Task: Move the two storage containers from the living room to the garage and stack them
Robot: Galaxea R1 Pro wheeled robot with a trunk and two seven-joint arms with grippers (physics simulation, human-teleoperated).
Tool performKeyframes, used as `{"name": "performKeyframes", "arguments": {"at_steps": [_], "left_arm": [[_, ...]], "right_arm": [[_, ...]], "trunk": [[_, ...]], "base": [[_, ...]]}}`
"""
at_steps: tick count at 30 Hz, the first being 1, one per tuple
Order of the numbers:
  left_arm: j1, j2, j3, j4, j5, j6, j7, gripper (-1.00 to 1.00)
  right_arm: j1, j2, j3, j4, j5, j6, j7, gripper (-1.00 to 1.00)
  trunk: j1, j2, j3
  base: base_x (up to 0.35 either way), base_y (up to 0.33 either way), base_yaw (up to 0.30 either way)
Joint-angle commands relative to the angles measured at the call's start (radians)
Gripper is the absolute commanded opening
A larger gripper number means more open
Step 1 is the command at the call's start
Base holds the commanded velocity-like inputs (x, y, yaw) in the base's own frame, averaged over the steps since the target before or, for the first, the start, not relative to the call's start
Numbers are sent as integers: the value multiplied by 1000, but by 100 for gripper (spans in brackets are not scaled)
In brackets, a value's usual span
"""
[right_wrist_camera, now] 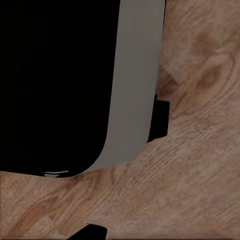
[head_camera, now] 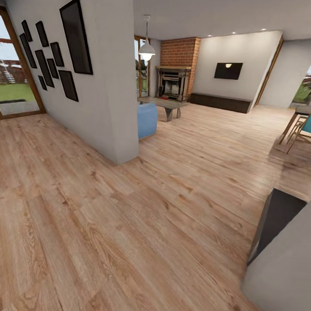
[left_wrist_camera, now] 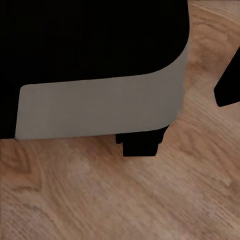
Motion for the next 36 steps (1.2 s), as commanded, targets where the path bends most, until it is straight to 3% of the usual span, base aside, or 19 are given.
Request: {"name": "performKeyframes", "arguments": {"at_steps": [1,36], "left_arm": [[0,1,-5,0,9,-2,-2,100],[0,1,-5,-1,14,-12,9,100]], "right_arm": [[-1,1,8,3,-9,-5,-1,100],[-1,3,8,3,-9,-1,-1,100]], "trunk": [[0,0,-1],[0,0,-1]], "base": [[324,0,0],[324,0,0]]}}
